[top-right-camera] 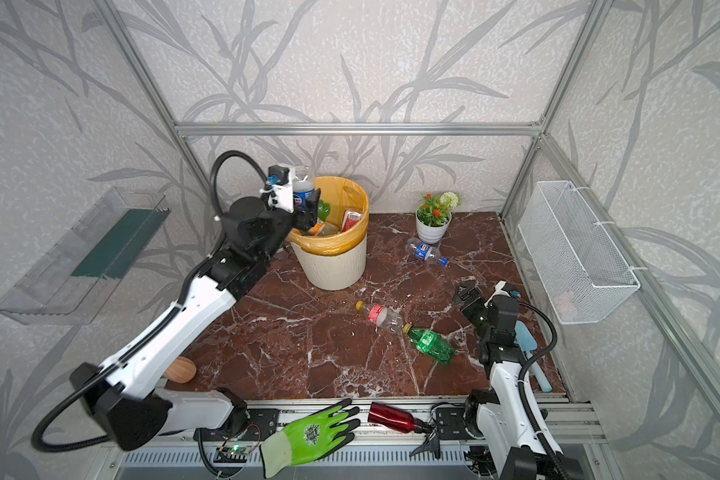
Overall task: Throw the plastic bottles in the bin
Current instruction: 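Carry the blue-cap bottle with the left gripper over the bin and release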
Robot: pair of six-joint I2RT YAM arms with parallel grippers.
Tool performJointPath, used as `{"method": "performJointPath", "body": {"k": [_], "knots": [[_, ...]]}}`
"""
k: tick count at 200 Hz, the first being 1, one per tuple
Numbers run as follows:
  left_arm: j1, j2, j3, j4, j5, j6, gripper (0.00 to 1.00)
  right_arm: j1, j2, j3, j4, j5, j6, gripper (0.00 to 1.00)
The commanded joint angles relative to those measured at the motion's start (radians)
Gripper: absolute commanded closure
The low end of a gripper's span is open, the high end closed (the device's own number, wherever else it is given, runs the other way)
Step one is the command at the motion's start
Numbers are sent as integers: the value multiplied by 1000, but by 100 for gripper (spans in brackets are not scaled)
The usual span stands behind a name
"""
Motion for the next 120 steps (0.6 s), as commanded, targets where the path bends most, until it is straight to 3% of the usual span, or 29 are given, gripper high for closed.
{"method": "performJointPath", "body": {"k": [1, 23, 57, 120], "knots": [[5, 48, 145, -200, 83, -114, 2, -2, -50, 26, -52, 3, -31, 1], [3, 12, 161, -269, 94, -100, 1, -3, -74, 21, -76, 22, -41, 1], [2, -193, -97, -54, 108, -105, 1, -3, -50, 17, -54, 13, -32, 1], [-30, -432, -387, -96, 74, -219, 1, -1, 67, 60, -37, -20, -45, 0]]}}
